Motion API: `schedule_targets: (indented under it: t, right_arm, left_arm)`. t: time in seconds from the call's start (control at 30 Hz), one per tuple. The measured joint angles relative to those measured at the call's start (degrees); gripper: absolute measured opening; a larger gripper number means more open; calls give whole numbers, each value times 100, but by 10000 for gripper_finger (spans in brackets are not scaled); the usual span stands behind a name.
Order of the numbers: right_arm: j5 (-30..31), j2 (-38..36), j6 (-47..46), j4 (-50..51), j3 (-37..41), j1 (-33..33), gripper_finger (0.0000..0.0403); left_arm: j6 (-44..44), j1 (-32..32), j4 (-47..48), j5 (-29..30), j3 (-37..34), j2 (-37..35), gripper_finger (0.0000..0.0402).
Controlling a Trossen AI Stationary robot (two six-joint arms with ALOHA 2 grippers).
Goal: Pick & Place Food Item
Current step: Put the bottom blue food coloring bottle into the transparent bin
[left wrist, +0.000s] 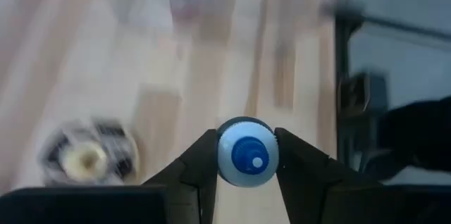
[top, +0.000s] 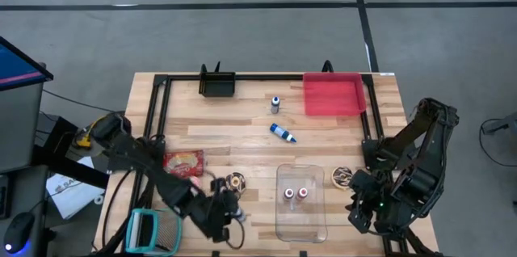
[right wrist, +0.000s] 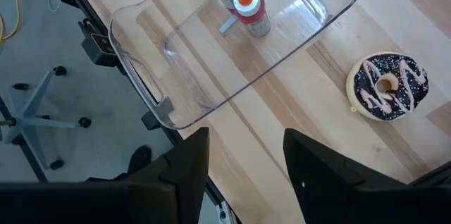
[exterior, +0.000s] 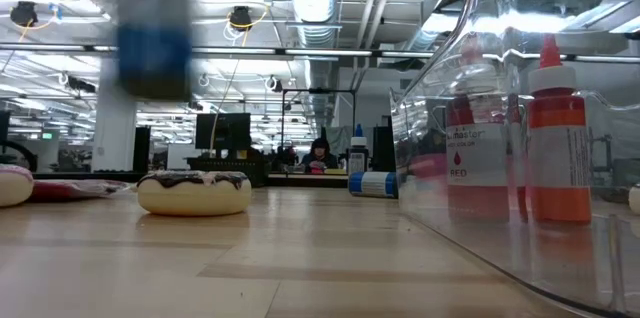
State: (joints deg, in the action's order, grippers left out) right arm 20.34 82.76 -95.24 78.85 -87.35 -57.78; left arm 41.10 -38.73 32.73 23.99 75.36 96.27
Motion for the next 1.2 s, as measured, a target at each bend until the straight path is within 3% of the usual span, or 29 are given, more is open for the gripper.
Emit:
schedule_targets:
  t: [0.17, 0.33, 0.5, 0.67, 1.2]
  right_arm:
    - [61, 0, 47, 28, 0, 0, 175]
    - [77, 0, -2, 124, 0, 0, 175]
    - [189, 0, -68, 235, 4, -6, 175]
    - [367, -44, -269, 300, 4, -97, 175]
    - [533, -74, -488, 386, 4, -216, 175]
  left_arm:
    - [-1355, 676, 55, -453, 795, -62, 107]
    - [-2282, 1293, 472, -1011, 1861, 422, 107]
    - [-2835, 1472, 778, -1401, 2893, 1254, 107]
    - [-2847, 1411, 812, -1513, 3488, 1826, 107]
    - [-2740, 1389, 392, -1342, 3639, 2469, 107]
